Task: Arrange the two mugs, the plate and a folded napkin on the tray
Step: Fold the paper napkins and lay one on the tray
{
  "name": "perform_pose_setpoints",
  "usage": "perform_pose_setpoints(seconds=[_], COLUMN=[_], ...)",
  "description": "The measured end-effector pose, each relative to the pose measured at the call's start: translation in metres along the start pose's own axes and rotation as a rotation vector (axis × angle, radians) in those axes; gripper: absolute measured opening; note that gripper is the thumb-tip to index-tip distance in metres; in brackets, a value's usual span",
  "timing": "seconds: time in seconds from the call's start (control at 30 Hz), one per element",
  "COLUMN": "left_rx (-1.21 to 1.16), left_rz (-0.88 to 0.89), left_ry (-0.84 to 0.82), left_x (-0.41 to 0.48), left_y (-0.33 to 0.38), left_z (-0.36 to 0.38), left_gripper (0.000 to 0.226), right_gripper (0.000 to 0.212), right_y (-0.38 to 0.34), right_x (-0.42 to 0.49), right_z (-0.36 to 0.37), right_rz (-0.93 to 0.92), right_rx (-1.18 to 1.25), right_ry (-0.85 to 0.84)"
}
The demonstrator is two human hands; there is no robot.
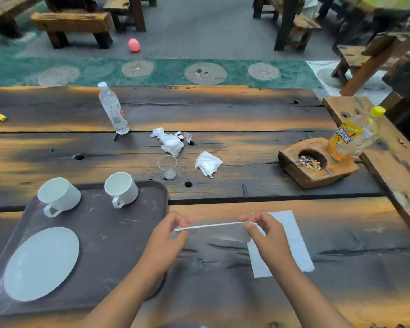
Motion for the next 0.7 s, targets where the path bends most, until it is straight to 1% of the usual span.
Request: perform_pose_setpoints(seconds=[0.1, 0.17, 0.23, 0.3, 0.43, 0.53, 0.57, 0.63, 0.67, 0.7], left_rx=[-0.201, -0.263, -0.326, -0.435, -0.588, -0.662, -0.69, -0.743, -0.747, -0.744], left_rz=[0.029, 0.081, 0.093, 0.027, -0.142, -0.238, -0.261, -0.282, -0.284, -0.285], left_ry=[-0.096, -0.189, -0.254, -0.281, -0.313, -0.263, -0.244, -0.227, -0.226, -0.226], left_x=[-0.004, -0.006, -0.008, -0.008, -0.007, -0.009, -0.009, -0.008, -0.007, -0.007], left_y=[0.027, 0.045, 0.054, 0.053, 0.041, 0.03, 0.027, 0.027, 0.026, 0.025], left_z=[-0.007, -0.01, -0.012, -0.012, -0.007, -0.004, -0.003, -0.002, -0.001, 0.0], left_gripper=[0.011, 0.011, 0.012, 0.014, 0.013, 0.007, 0.006, 0.012, 0.014, 0.015], right_gripper=[0.02, 0.028, 0.029, 0.026, 0.022, 0.011, 0.02, 0.051, 0.059, 0.06], right_y=[-0.023, -0.036, -0.044, -0.045, -0.036, -0.02, -0.017, -0.013, -0.013, -0.013], right_x=[-0.001, -0.001, 0.0, -0.001, -0.003, -0.009, -0.011, -0.014, -0.016, -0.018], right_z=[-0.001, -0.003, -0.003, -0.002, 0.0, 0.007, 0.01, 0.013, 0.014, 0.015], right_rz=[-0.007, -0.024, 0.004, 0.076, 0.194, 0.333, 0.368, 0.404, 0.41, 0.412], right_rx=[0.14, 0.197, 0.288, 0.373, 0.469, 0.635, 0.686, 0.731, 0.74, 0.748], right_ry=[-0.034, -0.071, -0.115, -0.139, -0.119, -0.111, -0.109, -0.114, -0.12, -0.123])
Point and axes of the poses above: each hand's wrist, its own x-axis towards the middle knuckle, its own z-axis out of the palm, y = z × x, the point moved 6 cm from there along x, towards the middle knuckle, and after that the axes turned 6 degrees about x, right-handed, at the moved point
